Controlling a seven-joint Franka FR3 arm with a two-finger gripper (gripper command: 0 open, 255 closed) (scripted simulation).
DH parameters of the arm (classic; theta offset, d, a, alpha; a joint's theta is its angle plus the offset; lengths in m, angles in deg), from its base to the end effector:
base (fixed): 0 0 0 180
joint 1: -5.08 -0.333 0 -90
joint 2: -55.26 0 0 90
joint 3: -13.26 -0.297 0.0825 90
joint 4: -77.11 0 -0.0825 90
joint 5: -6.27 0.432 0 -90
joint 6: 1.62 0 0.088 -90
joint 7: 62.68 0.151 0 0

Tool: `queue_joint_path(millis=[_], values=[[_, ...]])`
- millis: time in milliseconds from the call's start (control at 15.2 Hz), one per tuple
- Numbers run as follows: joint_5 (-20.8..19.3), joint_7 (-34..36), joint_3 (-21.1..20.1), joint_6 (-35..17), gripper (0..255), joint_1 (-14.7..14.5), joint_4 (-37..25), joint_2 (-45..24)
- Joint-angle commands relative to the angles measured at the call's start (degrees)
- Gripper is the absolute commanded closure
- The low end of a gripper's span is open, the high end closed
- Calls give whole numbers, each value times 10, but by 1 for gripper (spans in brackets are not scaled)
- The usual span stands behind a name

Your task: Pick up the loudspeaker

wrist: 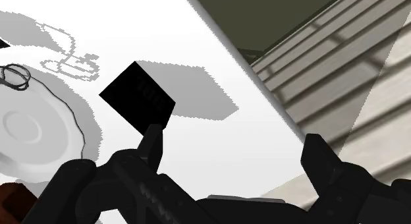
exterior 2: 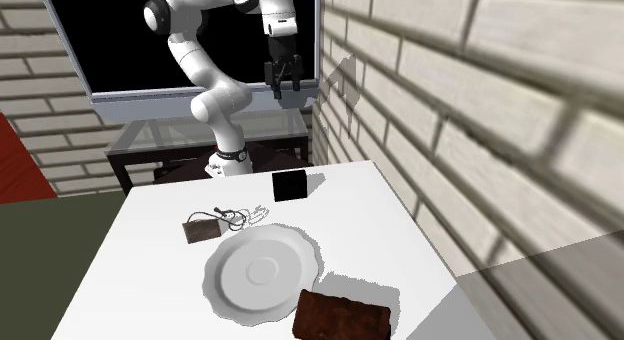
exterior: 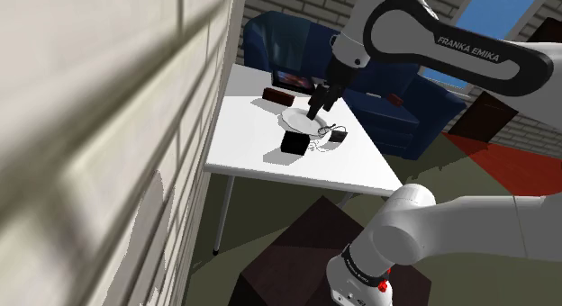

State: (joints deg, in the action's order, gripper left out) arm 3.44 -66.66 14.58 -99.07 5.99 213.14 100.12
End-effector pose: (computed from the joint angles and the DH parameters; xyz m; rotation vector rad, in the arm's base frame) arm 0.3861 -0.0226 0.5349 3.0979 0.0621 0.1670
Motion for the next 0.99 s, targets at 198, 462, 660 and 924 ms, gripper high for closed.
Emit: queue_joint_path(millis=[198,462,660,924], values=[[-10,-42,28,-44,0,-1,12,-42],[-19,-97,63,-102,0,-4,15,-109],[-21,-140,88,-143,0,-7,9,-166],[-15,-198,119,-193,0,-14,-10,-250]])
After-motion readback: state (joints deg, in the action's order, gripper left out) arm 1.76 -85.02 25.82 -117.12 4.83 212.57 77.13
